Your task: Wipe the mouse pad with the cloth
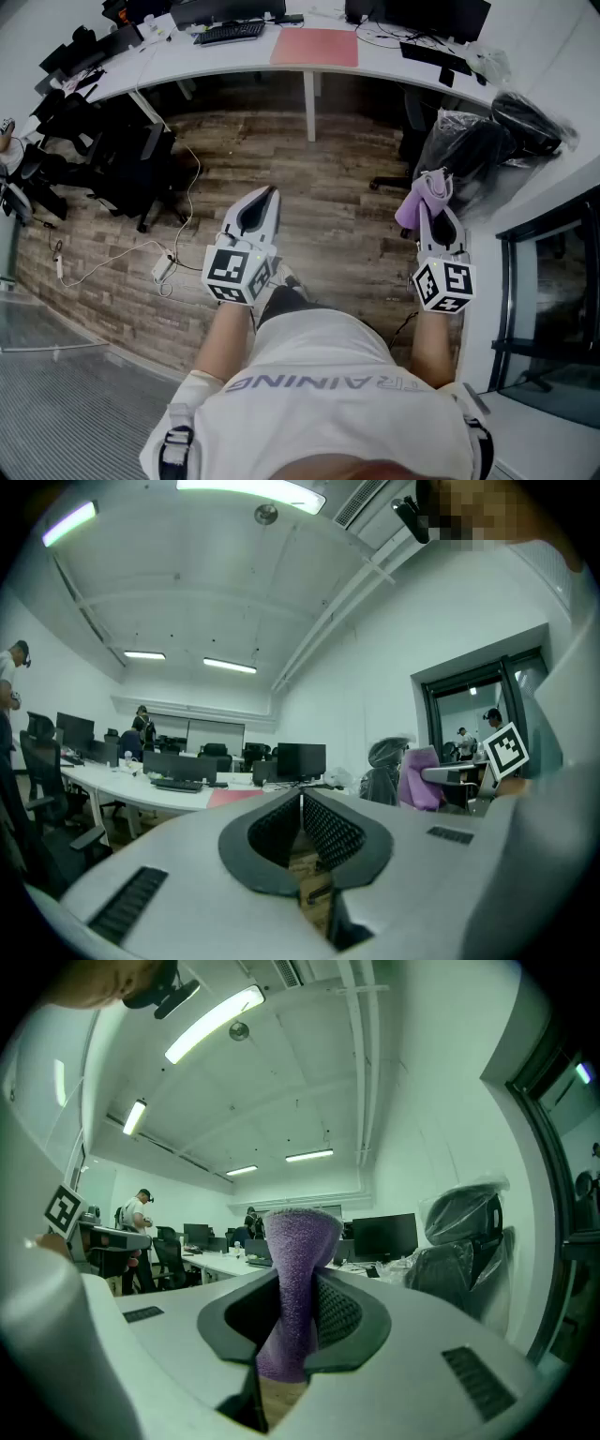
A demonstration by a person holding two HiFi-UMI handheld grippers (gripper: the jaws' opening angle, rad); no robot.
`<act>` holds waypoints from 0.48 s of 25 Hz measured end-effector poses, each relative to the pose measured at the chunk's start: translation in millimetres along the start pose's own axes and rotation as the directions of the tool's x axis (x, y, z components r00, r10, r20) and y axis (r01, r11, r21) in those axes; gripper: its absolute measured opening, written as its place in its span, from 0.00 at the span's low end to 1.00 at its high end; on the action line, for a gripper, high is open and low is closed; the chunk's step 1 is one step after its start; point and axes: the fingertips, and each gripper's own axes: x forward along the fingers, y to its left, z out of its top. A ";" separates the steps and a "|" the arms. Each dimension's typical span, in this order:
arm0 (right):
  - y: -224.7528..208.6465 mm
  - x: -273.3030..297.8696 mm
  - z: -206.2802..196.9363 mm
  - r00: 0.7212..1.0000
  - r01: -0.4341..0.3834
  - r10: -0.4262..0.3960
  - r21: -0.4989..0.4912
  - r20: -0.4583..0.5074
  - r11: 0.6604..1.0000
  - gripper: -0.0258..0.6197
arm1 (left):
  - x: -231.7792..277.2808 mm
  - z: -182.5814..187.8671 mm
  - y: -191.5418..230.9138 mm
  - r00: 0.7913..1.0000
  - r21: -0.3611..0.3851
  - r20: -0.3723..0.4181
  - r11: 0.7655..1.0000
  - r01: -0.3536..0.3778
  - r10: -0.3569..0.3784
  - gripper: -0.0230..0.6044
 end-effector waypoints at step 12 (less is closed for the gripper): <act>3.4 14.3 -5.3 1.000 -0.022 0.022 -0.003 -0.019 1.000 0.19 | 5.6 -5.8 7.2 1.000 -0.008 -0.014 1.000 -0.014 0.013 0.09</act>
